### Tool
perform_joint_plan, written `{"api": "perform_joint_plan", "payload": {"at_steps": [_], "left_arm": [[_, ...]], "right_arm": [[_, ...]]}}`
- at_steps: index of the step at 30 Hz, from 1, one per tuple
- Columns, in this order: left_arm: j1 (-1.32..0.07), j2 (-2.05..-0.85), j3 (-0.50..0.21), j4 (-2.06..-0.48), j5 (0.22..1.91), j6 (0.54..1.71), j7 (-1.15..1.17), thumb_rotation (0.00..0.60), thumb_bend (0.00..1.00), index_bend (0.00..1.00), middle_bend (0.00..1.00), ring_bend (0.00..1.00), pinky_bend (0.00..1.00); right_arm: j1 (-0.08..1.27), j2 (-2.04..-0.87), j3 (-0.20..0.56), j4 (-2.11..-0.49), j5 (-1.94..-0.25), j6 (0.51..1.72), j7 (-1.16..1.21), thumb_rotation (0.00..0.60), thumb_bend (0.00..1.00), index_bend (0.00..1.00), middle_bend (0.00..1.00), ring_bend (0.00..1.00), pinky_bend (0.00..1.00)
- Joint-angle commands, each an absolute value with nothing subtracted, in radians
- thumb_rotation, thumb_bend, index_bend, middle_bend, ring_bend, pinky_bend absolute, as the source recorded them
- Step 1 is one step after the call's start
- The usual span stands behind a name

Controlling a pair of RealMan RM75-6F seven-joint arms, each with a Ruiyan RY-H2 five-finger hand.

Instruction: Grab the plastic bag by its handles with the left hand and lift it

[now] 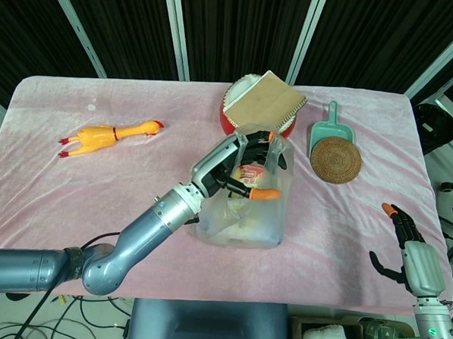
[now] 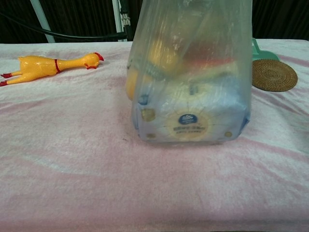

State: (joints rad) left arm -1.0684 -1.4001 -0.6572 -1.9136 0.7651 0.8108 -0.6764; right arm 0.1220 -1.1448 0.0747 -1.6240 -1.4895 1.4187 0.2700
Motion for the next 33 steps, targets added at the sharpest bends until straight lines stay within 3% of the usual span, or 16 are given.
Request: {"api": "perform_joint_plan", "payload": {"at_steps": [1,6,10,13,33], "left_arm": [[-1.056,-1.397,-0.672,-1.93,0.763,0.836,-0.675,0.6,0.0,0.38,0.56,0.43,0.48],[-1.051,-1.413,-0.709,-1.956,0.7,0.932,-0.661,0.6,0.02,0.59,0.82,0.67,0.66],[-1.066,-1.432,-0.724,-1.979,0.641,1.032,-0.597,0.6,0.14,0.76,0.98,0.85,0.8],[-1.078,-1.434,-0.742,-1.991,0.606,1.057,-0.568,0.6,0.17,0.79,1.0,0.88,0.82],[-1.113,-1.326,-0.877,-2.117,0.527,1.069,-0.451,0.6,0.17,0.79,1.0,0.88,0.83]], "right_arm": [[0.122,-1.145,0.075,-1.624,-1.489,1.419,0.269,0.6,0.31,0.0,0.0,0.0,0.18],[0.122,-1.144,0.074,-1.625,-1.488,1.418,0.267,0.6,0.31,0.0,0.0,0.0,0.18],[0.121,-1.145,0.075,-1.625,-1.489,1.419,0.266,0.6,0.31,0.0,0.0,0.0,0.18],[0.121,-1.145,0.075,-1.625,-1.488,1.419,0.266,0.6,0.31,0.0,0.0,0.0,0.18],[0.12,-1.144,0.074,-1.627,-1.49,1.421,0.265,0.6,0.31,0.0,0.0,0.0,0.18]]}}
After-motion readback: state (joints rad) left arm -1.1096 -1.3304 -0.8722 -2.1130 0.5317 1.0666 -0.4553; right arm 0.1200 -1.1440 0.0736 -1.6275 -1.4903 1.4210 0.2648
